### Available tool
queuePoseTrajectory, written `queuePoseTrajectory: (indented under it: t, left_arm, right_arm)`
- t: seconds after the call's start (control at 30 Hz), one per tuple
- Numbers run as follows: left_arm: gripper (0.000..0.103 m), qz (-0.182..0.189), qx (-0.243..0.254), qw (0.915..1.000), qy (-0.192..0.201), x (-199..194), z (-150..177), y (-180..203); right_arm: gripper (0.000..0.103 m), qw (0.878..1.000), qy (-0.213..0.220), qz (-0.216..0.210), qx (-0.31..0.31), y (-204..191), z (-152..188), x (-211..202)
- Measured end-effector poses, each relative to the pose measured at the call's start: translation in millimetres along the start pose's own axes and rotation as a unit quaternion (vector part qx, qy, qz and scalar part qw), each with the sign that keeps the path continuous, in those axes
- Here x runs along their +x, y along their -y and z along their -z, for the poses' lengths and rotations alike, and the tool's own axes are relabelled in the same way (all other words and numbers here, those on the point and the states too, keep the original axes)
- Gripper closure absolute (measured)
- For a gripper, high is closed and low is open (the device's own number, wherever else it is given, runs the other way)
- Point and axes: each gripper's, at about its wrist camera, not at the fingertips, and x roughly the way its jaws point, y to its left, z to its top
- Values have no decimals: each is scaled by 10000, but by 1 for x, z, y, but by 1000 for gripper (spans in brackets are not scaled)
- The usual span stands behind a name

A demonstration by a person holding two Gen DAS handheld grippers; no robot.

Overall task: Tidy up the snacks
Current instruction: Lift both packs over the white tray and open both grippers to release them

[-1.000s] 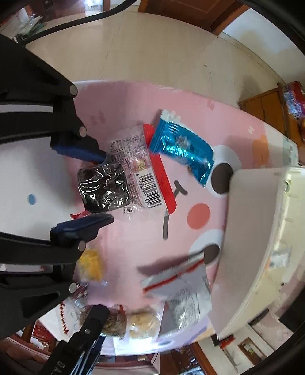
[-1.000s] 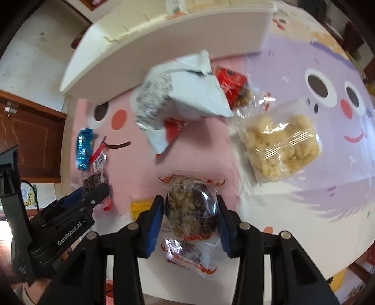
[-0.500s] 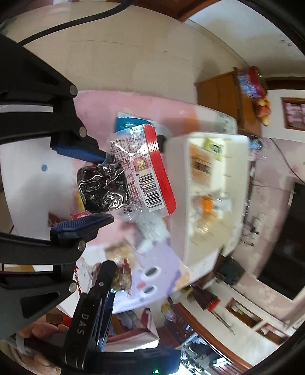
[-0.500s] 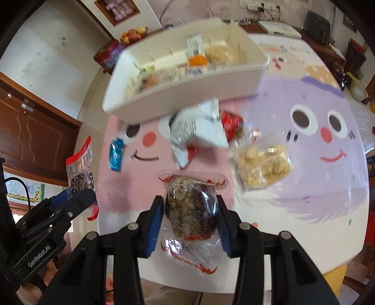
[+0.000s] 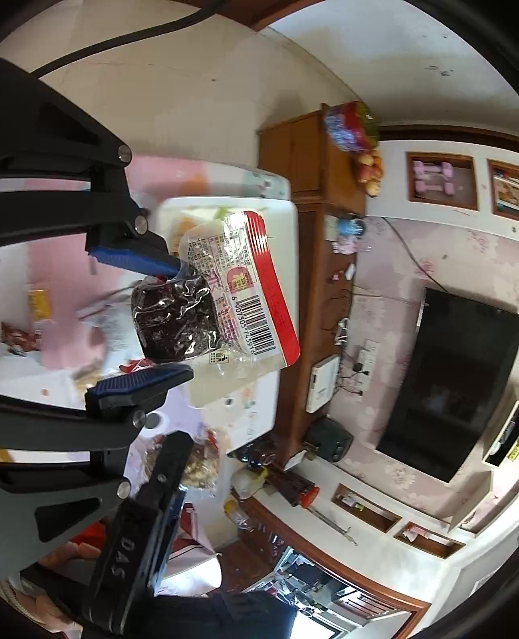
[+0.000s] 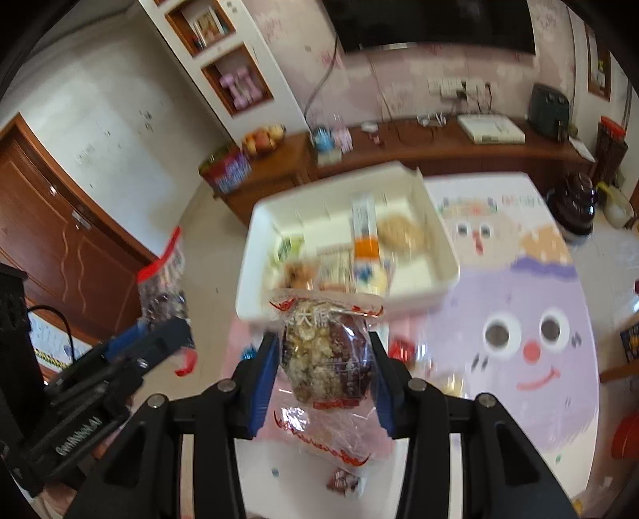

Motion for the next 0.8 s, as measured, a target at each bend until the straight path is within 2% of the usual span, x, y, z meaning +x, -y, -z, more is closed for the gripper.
queuePoseTrajectory:
  t: [0.17, 0.4, 0.6, 0.8]
  left_arm:
    - [61, -91, -15, 9995, 297, 6, -44, 5]
    - [61, -205, -84, 9984, 518, 23, -95, 7]
    - [60, -327, -167, 9981, 499, 49, -118, 10]
    - [60, -427, -292, 9983, 280, 82, -125, 9]
  right_arm:
    - [60, 9990, 443, -55, -75, 0, -47, -12]
    - [59, 9965, 829, -92, -77, 5, -100, -11]
    - [59, 9965, 836, -88, -18, 16, -131, 8]
    - [59, 9978, 658, -6, 21, 25, -143, 34]
